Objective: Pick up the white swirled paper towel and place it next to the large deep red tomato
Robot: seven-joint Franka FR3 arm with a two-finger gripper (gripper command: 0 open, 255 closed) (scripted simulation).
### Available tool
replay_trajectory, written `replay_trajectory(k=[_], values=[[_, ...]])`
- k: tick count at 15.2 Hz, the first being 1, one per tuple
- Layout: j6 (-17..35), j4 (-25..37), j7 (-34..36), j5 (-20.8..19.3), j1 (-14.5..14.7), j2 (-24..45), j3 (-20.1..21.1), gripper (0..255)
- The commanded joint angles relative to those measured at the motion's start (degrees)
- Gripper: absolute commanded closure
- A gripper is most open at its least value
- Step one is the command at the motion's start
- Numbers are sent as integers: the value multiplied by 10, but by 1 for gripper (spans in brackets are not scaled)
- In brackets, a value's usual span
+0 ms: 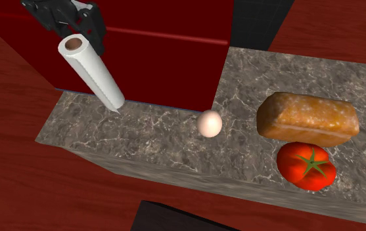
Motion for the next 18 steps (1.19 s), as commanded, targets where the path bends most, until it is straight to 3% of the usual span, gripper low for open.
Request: replay_trajectory(k=[1, 11, 18], values=[[-17, 19, 1, -2, 4, 3, 1, 255], [-113, 147, 0, -21, 31, 38, 1, 255], [-200, 282, -2, -50, 72, 87, -3, 255]])
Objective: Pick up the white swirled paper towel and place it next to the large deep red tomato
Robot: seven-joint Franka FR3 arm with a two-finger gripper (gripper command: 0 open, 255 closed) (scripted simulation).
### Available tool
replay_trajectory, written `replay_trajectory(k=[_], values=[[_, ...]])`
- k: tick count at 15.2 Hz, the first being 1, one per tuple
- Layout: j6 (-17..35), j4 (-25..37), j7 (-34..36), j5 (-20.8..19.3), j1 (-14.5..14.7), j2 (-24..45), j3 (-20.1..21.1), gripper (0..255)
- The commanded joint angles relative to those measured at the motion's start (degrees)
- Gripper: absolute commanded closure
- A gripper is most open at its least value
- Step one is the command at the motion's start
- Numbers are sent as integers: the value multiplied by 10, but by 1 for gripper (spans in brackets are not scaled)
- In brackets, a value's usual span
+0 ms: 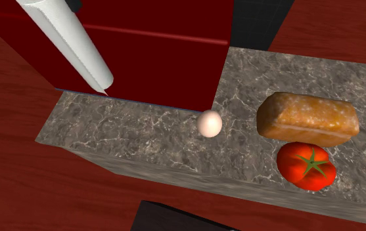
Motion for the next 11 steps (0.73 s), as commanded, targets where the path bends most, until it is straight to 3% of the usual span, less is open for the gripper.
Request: replay_trajectory(k=[1, 3, 5, 6, 7, 11], values=[[-29, 47, -2, -10, 15, 17, -2, 255], [-67, 114, -6, -27, 40, 46, -7, 255], [-127, 236, -19, -57, 90, 102, -24, 255], [-74, 110, -17, -22, 27, 34, -7, 255], [-49, 48, -24, -5, -11, -3, 2, 255], [9, -100, -76, 54, -108, -105, 0, 255]])
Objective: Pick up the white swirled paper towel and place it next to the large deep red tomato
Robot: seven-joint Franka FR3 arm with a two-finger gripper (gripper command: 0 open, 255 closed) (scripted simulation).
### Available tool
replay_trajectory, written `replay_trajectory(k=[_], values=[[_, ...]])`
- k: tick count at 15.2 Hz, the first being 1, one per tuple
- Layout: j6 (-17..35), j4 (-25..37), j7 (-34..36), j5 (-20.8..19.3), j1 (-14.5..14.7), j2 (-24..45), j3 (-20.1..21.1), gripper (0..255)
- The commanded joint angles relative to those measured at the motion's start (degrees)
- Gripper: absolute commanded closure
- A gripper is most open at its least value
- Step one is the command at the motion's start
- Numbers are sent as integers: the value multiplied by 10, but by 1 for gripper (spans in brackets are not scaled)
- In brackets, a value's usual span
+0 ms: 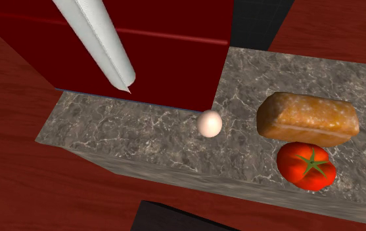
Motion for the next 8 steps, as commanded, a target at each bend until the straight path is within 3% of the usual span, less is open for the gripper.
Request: replay_trajectory(k=[1, 8], values=[[27, -72, -30, 31, -46, -53, -4, 255], [69, -203, -145, 92, -136, -164, -53, 255]])
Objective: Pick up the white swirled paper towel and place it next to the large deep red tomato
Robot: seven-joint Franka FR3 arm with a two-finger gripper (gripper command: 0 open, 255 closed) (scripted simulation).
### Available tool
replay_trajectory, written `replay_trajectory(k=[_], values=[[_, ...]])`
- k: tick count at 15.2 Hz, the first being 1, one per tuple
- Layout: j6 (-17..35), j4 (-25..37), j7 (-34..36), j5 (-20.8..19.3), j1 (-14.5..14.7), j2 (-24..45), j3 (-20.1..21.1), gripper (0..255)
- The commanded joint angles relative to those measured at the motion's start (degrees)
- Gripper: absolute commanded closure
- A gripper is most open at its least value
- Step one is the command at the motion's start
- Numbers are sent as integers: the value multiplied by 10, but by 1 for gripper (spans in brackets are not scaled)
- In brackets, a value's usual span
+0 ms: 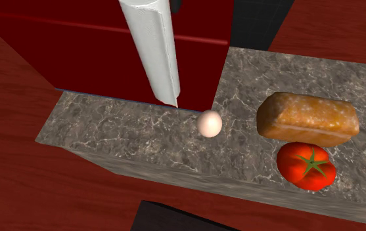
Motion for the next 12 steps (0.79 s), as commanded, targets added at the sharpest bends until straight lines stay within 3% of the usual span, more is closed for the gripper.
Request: replay_trajectory(k=[1, 12], values=[[7, -22, -31, 10, -18, -19, -15, 255], [30, -107, -203, 34, -96, -94, -111, 255]])
